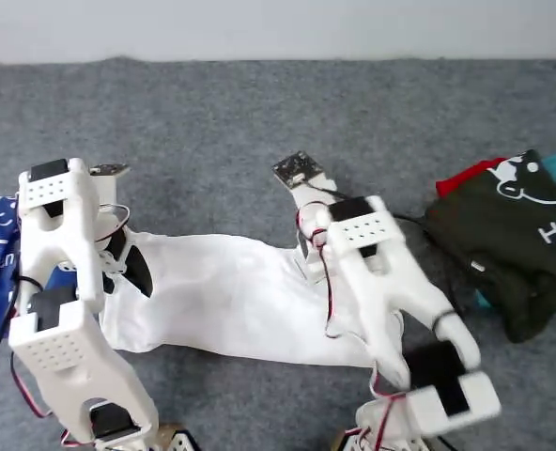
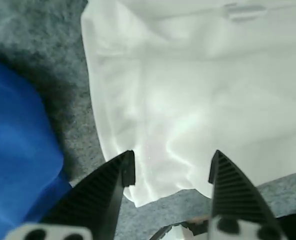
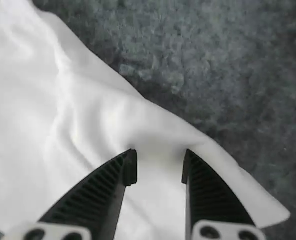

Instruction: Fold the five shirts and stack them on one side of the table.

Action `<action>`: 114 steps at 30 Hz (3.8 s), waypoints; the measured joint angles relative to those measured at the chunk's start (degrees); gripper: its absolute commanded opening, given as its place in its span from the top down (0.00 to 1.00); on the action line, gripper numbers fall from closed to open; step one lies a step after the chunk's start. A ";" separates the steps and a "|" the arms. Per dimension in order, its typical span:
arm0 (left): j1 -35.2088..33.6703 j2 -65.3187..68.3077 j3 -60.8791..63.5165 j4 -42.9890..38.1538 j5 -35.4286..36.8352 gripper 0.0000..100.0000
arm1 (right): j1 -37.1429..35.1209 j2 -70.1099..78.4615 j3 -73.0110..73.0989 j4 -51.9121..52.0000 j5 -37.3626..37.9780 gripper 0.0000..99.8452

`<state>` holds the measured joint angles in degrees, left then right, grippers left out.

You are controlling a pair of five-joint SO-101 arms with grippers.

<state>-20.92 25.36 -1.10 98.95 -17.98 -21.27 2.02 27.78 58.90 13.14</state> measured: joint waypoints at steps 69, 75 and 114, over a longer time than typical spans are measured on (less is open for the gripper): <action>-2.37 10.81 -1.23 -0.35 0.00 0.75 | 16.35 -13.63 6.59 16.09 6.59 0.84; -2.37 8.88 -2.99 0.00 0.00 0.75 | 16.26 -13.63 6.59 16.09 6.59 0.84; -9.14 13.98 -3.08 -0.97 -4.13 0.96 | 16.35 -13.63 6.59 16.09 6.59 0.84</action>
<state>-30.07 39.34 -4.18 97.98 -22.11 -4.92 -11.60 34.37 74.99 19.74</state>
